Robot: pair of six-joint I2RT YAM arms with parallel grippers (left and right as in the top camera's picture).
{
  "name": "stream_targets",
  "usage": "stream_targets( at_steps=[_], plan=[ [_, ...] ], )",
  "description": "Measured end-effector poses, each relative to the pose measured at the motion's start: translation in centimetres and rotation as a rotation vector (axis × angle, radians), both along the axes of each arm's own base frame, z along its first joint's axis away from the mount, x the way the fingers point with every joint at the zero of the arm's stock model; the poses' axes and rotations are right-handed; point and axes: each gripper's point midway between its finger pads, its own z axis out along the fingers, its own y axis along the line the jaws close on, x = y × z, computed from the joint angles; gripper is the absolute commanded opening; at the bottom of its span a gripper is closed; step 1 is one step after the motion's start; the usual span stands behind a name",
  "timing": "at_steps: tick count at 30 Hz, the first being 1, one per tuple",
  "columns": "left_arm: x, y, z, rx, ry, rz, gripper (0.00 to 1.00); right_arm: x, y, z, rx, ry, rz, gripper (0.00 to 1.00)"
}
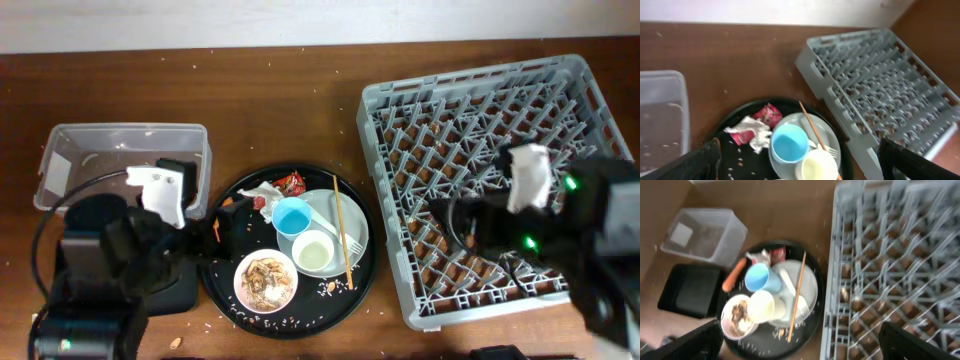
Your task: Sort waste into correct bins and load items into the dishwasher rack
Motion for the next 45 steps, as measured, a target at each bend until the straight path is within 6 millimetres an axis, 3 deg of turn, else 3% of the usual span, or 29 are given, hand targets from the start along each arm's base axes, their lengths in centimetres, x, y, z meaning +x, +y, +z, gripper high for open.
stream_targets(
  at_steps=[1,2,3,5,6,7,8,9,10,12,15,16,18,20,21,22,23,24,27,29,32,33,35,38,41,42,43,44,45],
  plan=[
    [0.1,-0.3,-1.6,0.003,0.085,-0.014,0.98,0.7,0.3,-1.6,0.001,0.084,0.013,0.99],
    [0.2,-0.5,-3.7,0.026,0.181,-0.013,0.83,0.8,0.5,-2.5,0.005,0.134,0.022,0.99],
    [1.0,-1.0,-7.3,0.081,0.328,-0.025,0.65,0.8,0.6,-2.9,0.009,0.16,0.029,0.99],
    [2.5,-2.6,-11.6,0.174,0.454,-0.062,0.61,-0.1,0.7,-2.8,0.015,0.171,0.036,0.99],
    [3.4,-4.0,-15.6,0.239,0.56,-0.102,0.6,-0.7,0.7,-2.4,0.017,0.153,0.038,0.99],
    [4.1,-4.8,-18.2,0.277,0.616,-0.12,0.5,-1.3,0.7,-2.1,0.02,0.147,0.038,0.99],
    [4.8,-5.4,-20.0,0.296,0.64,-0.131,0.5,-1.9,0.6,-1.9,0.02,0.144,0.039,0.99],
    [5.7,-6.1,-21.8,0.314,0.65,-0.143,0.43,-2.4,0.6,-1.8,0.02,0.143,0.039,0.99],
    [6.3,-6.6,-23.5,0.325,0.666,-0.15,0.32,-2.7,0.6,-1.9,0.02,0.15,0.039,0.99],
    [7.4,-6.6,-24.0,0.336,0.636,-0.133,0.02,-2.9,0.5,-2.0,0.019,0.162,0.039,0.99],
    [7.7,-5.8,-24.4,0.378,0.639,-0.103,0.01,-3.0,0.5,-2.1,0.018,0.165,0.039,0.99],
    [7.6,-5.6,-23.6,0.39,0.655,-0.099,0.01,-3.0,0.5,-2.1,0.019,0.168,0.038,0.99],
    [8.4,-5.8,-19.2,0.387,0.632,-0.094,0.01,-3.1,0.5,-2.1,0.018,0.171,0.038,0.99],
    [8.7,-6.2,-12.9,0.337,0.527,-0.095,0.01,-3.0,0.5,-2.1,0.018,0.169,0.039,0.99],
    [8.5,-6.8,-8.1,0.247,0.417,-0.12,0.0,-3.0,0.5,-2.1,0.018,0.169,0.039,0.99],
    [8.2,-7.4,-4.7,0.13,0.334,-0.175,0.01,-2.8,0.8,-1.8,0.031,0.155,0.05,1.0],
    [7.2,-7.5,-0.7,-0.031,0.255,-0.265,0.01,-2.5,1.5,-1.3,0.059,0.126,0.087,1.0],
    [5.9,-7.8,1.3,-0.128,0.228,-0.357,0.01,-2.3,2.6,-0.3,0.106,0.076,0.16,0.99],
    [1.1,-10.5,5.2,-0.359,0.178,-0.709,0.01,-2.1,7.1,5.2,0.32,-0.165,0.454,0.99],
    [-0.5,-11.2,6.8,-0.442,0.155,-0.817,0.01,-3.4,9.4,6.8,0.393,-0.219,0.619,1.0],
    [-1.8,-11.5,8.1,-0.515,0.14,-0.899,0.01,-5.7,14.4,9.2,0.452,-0.352,0.913,0.89],
    [-2.5,-11.5,8.9,-0.554,0.131,-0.94,0.01,-6.0,15.6,9.1,0.463,-0.35,0.964,0.88],
    [-2.6,-11.5,9.0,-0.561,0.13,-0.948,0.0,-5.7,16.8,8.8,0.465,-0.33,0.967,0.77],
    [-2.8,-11.5,9.2,-0.573,0.129,-0.959,0.01,-5.1,17.0,9.1,0.47,-0.333,0.939,0.54],
    [-2.8,-11.5,9.3,-0.57,0.119,-0.963,0.0,-5.0,17.0,9.1,0.477,-0.313,0.922,0.47],
    [-2.7,-11.5,9.2,-0.567,0.115,-0.964,0.04,-4.9,16.9,9.1,0.476,-0.309,0.914,0.47],
    [-2.7,-11.5,9.2,-0.565,0.115,-0.962,0.47,-4.9,16.9,9.1,0.476,-0.309,0.909,0.47],
    [-2.7,-11.5,9.2,-0.561,0.11,-0.962,0.99,-4.8,16.9,9.2,0.474,-0.309,0.904,0.47],
    [-2.6,-11.5,9.0,-0.554,0.111,-0.955,0.99,-4.7,16.8,9.2,0.467,-0.319,0.895,0.47]
  ],
)
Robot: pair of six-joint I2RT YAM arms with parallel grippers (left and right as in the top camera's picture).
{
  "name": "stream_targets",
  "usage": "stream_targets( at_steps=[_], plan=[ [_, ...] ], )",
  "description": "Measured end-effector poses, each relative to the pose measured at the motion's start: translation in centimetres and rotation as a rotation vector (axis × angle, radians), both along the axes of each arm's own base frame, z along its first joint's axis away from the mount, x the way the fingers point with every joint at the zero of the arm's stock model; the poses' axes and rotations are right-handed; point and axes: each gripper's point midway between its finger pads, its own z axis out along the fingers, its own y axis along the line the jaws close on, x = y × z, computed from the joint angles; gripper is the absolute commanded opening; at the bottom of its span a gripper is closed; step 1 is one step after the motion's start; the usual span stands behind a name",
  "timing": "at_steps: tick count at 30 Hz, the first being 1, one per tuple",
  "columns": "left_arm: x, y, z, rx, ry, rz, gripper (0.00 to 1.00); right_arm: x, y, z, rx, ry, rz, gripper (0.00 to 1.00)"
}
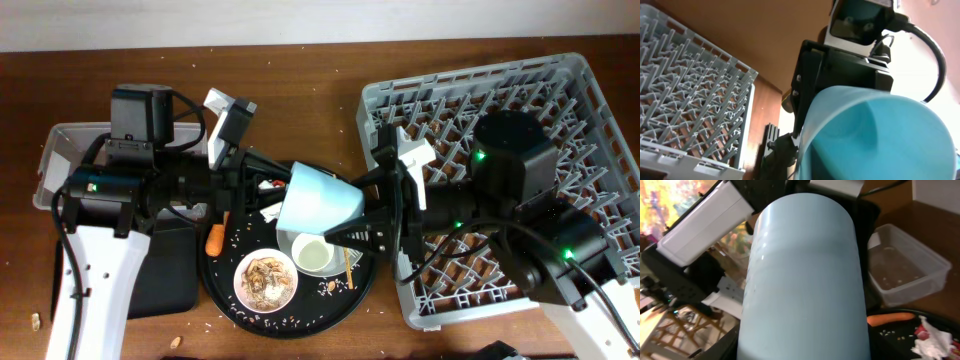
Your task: Sort waste into correct bins and load items into the dishwasher rack
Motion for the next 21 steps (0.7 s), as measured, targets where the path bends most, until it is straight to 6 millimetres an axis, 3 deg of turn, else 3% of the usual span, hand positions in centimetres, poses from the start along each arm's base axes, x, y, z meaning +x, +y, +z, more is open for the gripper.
stream_targets(
  at_steps=[2,4,6,8,10,13,15,17,18,21],
  plan=[
    [0.1,0.0,-0.1,0.007,0.0,0.007,0.99,0.5,-0.8,0.3,-0.014,-0.021,-0.082,0.47],
    [0.4,0.0,-0.4,0.019,0.005,0.018,0.99,1.0,-4.8,0.1,-0.067,0.004,-0.305,0.47],
    [0.4,0.0,-0.4,0.019,0.005,0.017,0.99,3.2,-12.5,-3.1,-0.218,0.125,-0.729,0.48],
    [0.4,0.0,-0.4,0.02,0.007,0.017,0.99,4.2,-18.5,-5.9,-0.334,0.259,-1.046,0.48],
    [0.3,0.0,-0.4,0.019,0.007,0.016,0.99,3.4,-27.1,-11.2,-0.513,0.564,-1.469,0.48],
    [0.4,0.0,-0.4,0.019,0.006,0.017,0.99,3.3,-36.3,-17.5,-0.73,0.965,-1.776,0.48],
    [0.3,0.0,-0.4,0.019,0.006,0.016,0.99,4.5,-38.3,-22.1,-0.815,1.175,-1.708,0.48],
    [0.3,0.0,-0.4,0.02,0.007,0.017,0.99,5.3,-37.8,-25.7,-0.865,1.323,-1.565,0.77],
    [0.3,0.0,-0.4,0.02,0.007,0.017,0.99,5.4,-37.6,-26.3,-0.874,1.351,-1.533,0.85],
    [1.6,0.1,-1.8,0.1,-0.003,0.087,0.82,5.1,-37.2,-26.2,-0.875,1.364,-1.504,0.88]
  ],
)
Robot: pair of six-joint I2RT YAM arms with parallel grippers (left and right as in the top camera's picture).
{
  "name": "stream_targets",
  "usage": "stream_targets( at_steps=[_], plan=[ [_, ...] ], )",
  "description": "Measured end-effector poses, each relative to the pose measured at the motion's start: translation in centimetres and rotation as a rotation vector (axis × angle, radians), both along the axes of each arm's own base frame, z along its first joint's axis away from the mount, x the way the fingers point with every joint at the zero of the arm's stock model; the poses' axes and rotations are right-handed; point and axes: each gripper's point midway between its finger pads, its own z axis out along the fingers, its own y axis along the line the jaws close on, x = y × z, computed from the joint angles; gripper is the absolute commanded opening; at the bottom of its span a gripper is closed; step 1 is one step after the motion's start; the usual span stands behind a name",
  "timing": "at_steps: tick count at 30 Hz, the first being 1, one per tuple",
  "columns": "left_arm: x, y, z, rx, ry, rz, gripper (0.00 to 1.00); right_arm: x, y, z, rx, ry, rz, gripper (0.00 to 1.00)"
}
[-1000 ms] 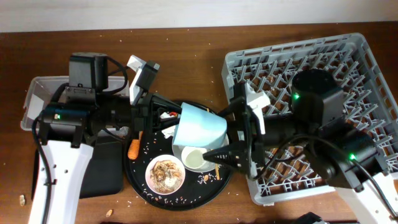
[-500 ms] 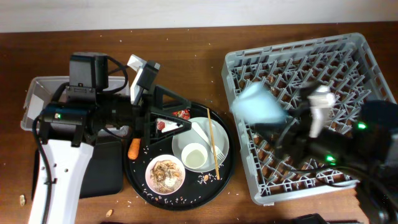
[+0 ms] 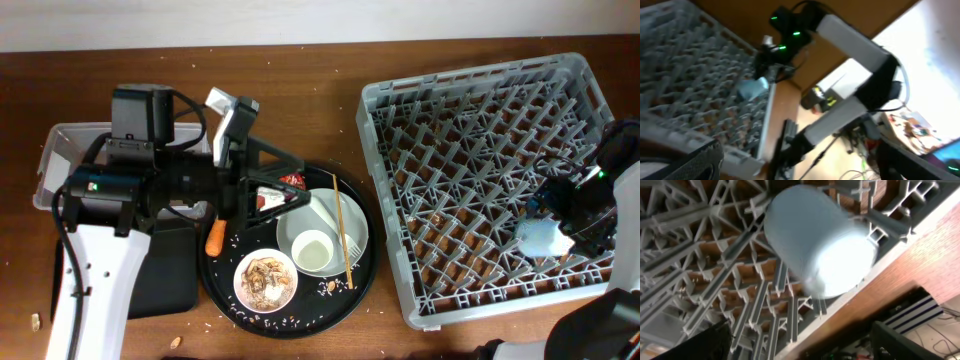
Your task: Sort waste into correct bins and load items into the dishwasher rack
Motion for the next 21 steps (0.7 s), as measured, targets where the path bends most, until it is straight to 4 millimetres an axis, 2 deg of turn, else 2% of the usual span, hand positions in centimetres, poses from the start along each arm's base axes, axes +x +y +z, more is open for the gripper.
stream_targets(
  at_steps=[1,2,3,4,6,7,8,10,11,12,15,17,19,20,21],
  plan=[
    [0.9,0.4,-1.5,0.082,0.017,0.066,0.75,0.5,0.4,1.8,0.01,-0.05,0.022,0.88],
    [1.7,1.1,-3.5,0.192,0.05,0.146,0.75,1.2,1.2,4.1,0.029,-0.146,0.06,0.88],
    [2.8,2.5,-6.9,0.392,0.091,0.267,0.73,1.4,3.0,7.9,0.033,-0.303,0.121,0.88],
    [3.7,3.4,-9.1,0.534,0.089,0.35,0.69,1.2,5.7,11.4,0.013,-0.464,0.214,0.88],
    [3.6,2.5,-14.9,0.768,0.093,0.396,0.61,-0.9,10.2,16.1,-0.006,-0.676,0.371,0.88],
    [3.0,2.8,-19.1,0.922,0.149,0.417,0.57,-2.2,12.3,17.5,0.004,-0.745,0.452,0.88],
    [2.9,3.6,-21.8,1.016,0.193,0.443,0.52,-2.8,12.9,18.0,0.006,-0.768,0.479,0.88],
    [3.2,4.2,-26.4,1.111,0.256,0.472,0.49,-2.9,13.0,17.9,0.01,-0.762,0.482,0.88],
    [3.1,4.2,-27.9,1.129,0.284,0.466,0.45,-2.9,13.0,17.7,0.015,-0.751,0.48,0.88],
    [3.2,3.8,-29.3,1.129,0.315,0.448,0.44,-2.8,13.0,17.5,0.018,-0.743,0.479,0.88],
    [3.1,2.2,-30.4,1.099,0.327,0.411,0.28,-2.4,12.9,16.9,0.034,-0.711,0.475,0.88],
    [2.7,2.3,-31.5,1.114,0.355,0.398,0.29,-2.3,12.9,16.8,0.038,-0.703,0.473,0.88],
    [2.7,2.3,-31.7,1.117,0.357,0.398,0.38,-2.3,12.9,16.8,0.038,-0.703,0.474,0.88],
    [2.5,2.4,-31.3,1.123,0.361,0.395,0.39,-2.3,12.9,16.8,0.038,-0.703,0.474,0.88],
    [3.1,2.2,-29.3,1.096,0.332,0.414,0.39,-2.3,12.9,16.7,0.038,-0.702,0.474,0.88]
  ],
)
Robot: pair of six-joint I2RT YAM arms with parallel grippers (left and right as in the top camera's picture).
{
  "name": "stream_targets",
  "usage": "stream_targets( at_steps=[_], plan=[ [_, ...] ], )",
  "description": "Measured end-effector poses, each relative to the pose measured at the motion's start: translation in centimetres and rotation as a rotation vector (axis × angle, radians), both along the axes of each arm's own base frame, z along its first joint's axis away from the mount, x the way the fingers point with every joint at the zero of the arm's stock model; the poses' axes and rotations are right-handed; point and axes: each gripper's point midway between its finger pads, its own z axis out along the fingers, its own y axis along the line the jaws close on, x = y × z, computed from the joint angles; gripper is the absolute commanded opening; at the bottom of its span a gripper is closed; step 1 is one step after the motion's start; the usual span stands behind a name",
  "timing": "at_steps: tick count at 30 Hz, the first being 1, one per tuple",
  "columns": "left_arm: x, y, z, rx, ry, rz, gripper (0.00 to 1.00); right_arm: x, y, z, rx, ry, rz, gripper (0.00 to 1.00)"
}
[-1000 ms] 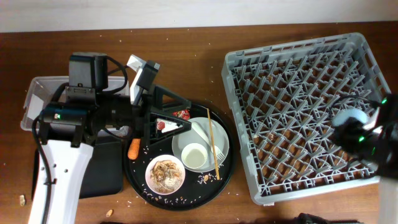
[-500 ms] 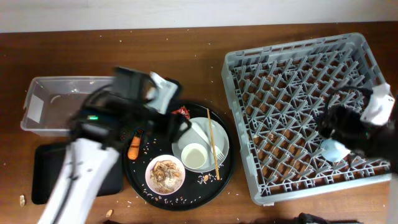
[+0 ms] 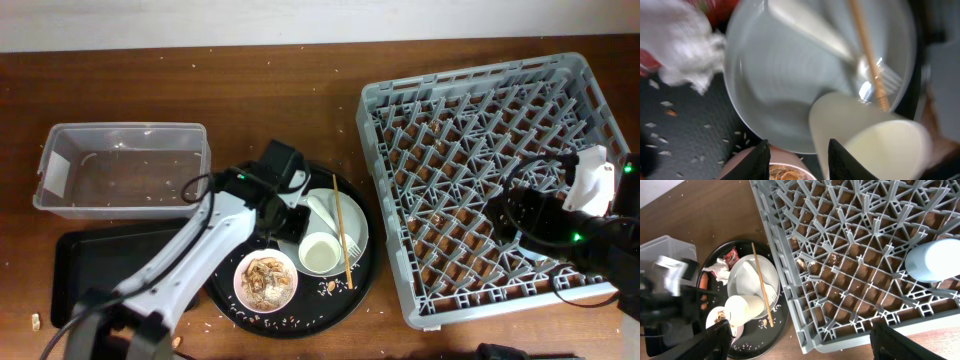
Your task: Sort waste into correct bins and load items into the dishwasher rack
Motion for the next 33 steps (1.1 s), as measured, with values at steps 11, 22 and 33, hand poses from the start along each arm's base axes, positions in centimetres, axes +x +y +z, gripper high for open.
stream_targets(
  at_steps=[11,22,33],
  plan=[
    [-2.5,-1.9,-2.3,-0.012,-0.108,-0.105,0.01,-0.2,0.0,-0.1,0.0,0.01,0.003,0.88],
    [-1.5,0.5,25.4,-1.013,-0.297,-0.224,0.01,-1.9,11.9,5.1,0.314,-0.267,0.684,0.79],
    [-5.7,-1.4,29.9,-1.259,-0.303,-0.468,0.05,-3.6,25.9,8.6,0.489,-0.446,1.248,0.54]
  ],
)
